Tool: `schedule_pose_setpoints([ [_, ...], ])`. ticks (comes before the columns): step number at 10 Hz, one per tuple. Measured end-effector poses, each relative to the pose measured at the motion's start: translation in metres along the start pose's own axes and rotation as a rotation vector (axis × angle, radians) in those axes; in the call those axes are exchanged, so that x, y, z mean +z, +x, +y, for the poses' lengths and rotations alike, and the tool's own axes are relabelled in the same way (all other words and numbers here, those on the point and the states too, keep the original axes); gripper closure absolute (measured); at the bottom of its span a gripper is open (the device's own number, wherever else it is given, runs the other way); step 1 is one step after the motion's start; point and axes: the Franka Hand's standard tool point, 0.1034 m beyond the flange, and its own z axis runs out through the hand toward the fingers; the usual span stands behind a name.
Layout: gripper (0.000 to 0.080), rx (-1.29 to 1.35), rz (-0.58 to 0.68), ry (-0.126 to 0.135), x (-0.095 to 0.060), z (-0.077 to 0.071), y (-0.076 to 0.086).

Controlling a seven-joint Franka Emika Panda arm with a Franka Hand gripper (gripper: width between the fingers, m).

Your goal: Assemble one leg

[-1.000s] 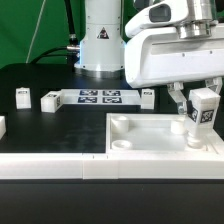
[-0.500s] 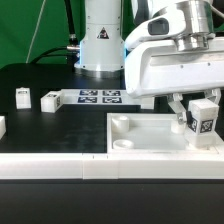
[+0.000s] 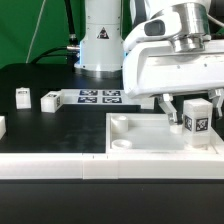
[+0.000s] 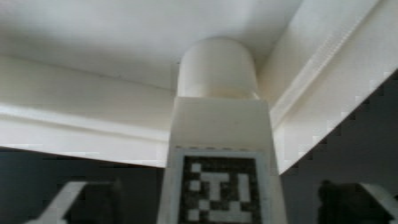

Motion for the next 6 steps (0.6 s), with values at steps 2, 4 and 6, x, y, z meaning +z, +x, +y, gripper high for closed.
schedule_pose_setpoints([
  [2,0.0159,0.0,0.0,0.0,0.0001,0.0,-0.0001],
  [4,0.0151,0.0,0.0,0.0,0.0001,0.0,-0.0001],
  [6,0.015,0.0,0.0,0.0,0.0001,0.0,-0.0001],
])
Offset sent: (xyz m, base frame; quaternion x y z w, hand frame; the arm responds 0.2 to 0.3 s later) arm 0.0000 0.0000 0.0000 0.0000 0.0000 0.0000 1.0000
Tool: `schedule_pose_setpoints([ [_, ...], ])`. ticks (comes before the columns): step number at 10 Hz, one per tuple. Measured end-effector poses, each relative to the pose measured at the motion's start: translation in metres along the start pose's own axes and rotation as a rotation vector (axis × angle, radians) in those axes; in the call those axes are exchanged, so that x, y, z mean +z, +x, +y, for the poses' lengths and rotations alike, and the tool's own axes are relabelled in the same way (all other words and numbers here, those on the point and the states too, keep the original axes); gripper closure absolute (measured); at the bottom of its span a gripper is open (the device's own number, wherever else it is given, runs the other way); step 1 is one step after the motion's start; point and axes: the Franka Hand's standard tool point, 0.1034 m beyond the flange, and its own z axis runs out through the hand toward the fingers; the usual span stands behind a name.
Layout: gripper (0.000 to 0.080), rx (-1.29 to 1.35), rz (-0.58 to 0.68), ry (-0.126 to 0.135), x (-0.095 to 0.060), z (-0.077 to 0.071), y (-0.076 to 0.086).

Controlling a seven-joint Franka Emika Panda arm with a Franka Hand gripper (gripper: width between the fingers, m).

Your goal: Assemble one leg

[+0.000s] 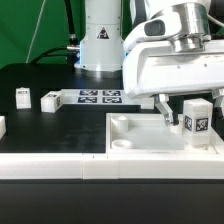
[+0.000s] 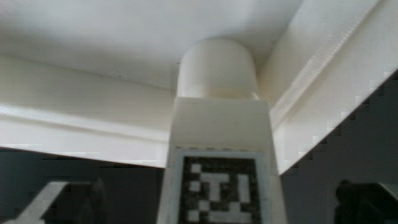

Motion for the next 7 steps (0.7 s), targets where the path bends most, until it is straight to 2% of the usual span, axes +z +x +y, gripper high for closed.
schedule_pose_setpoints([
  [1,0.015,-0.001,-0.004,0.002,-0.001,-0.001,0.001],
  [4,0.015,-0.003,-0.036,0.012,-0.018,0.002,0.019],
  [6,0.015,0.001,-0.071,0.019,-0.016,0.006,0.024],
  [7,0.015,0.005,-0.128,0.032,-0.014,0.006,0.021],
])
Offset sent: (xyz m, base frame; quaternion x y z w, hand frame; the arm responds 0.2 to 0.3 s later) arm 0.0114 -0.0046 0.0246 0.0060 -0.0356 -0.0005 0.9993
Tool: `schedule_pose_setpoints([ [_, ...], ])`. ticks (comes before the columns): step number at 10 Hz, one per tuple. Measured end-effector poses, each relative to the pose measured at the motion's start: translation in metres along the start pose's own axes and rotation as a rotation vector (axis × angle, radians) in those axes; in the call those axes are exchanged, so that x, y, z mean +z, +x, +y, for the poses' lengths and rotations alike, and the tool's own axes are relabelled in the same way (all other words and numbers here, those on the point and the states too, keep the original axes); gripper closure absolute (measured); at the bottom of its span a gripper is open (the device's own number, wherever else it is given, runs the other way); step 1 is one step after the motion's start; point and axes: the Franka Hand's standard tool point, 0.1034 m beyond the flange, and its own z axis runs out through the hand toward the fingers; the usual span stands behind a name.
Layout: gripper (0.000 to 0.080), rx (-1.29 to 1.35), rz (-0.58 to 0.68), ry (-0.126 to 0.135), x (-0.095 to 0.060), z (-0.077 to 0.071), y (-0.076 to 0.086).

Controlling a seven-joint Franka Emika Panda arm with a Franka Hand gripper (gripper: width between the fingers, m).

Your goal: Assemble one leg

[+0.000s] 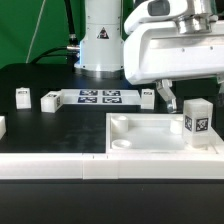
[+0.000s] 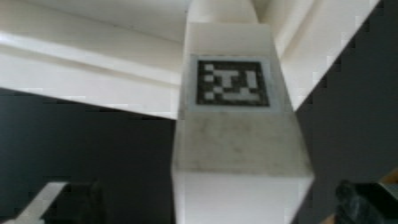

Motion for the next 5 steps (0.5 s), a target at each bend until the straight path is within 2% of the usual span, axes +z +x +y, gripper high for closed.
schedule_pose_setpoints([
  [1,0.015,0.006,-0.101,0.026,0.0009,-0.0008,-0.0011],
  [2,0.015,0.009,-0.151,0.039,-0.0001,0.0004,0.0019],
  [4,0.015,0.024,-0.332,0.089,-0.0013,-0.0061,-0.0041],
  [5,0.015,0.024,-0.381,0.103,-0.0014,-0.0086,-0.0047],
])
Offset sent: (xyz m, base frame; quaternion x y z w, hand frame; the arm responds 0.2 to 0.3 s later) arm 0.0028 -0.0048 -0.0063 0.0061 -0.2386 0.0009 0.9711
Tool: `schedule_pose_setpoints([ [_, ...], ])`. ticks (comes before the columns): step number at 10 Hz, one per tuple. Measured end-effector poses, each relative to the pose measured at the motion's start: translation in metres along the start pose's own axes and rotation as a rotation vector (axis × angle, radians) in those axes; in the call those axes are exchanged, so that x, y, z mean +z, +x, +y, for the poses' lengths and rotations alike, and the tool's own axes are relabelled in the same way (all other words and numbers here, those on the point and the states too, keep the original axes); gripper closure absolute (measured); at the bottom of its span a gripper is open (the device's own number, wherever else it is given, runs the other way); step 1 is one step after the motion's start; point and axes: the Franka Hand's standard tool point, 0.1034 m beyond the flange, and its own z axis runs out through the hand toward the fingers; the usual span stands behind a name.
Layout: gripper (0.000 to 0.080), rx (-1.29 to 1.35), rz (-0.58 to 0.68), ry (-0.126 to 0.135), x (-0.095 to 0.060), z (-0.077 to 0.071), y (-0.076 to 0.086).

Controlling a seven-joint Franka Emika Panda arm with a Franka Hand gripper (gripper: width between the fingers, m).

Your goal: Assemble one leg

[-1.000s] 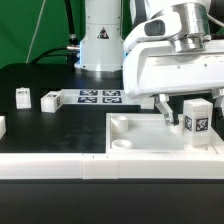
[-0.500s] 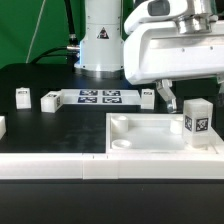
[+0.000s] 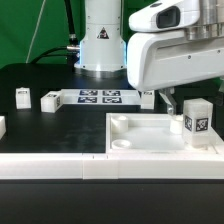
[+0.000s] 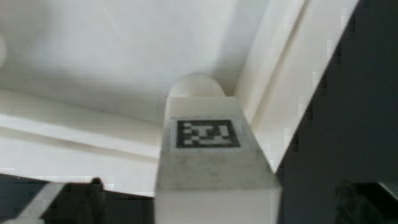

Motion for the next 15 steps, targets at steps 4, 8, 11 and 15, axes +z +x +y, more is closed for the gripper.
schedule_pose_setpoints([
  [4,0.0418,-0.005,-0.015,0.001,0.0025,-0.0005,0.0018],
  [8,0.0501,0.004,-0.01,0.0,0.0014,0.0008,0.003],
  [11,0.0501,0.204,0.001,0.016,0.0018,0.002,0.0029],
  [15,0.0501,0.718,0.02,0.013,0.0026,0.0021,0.0051],
])
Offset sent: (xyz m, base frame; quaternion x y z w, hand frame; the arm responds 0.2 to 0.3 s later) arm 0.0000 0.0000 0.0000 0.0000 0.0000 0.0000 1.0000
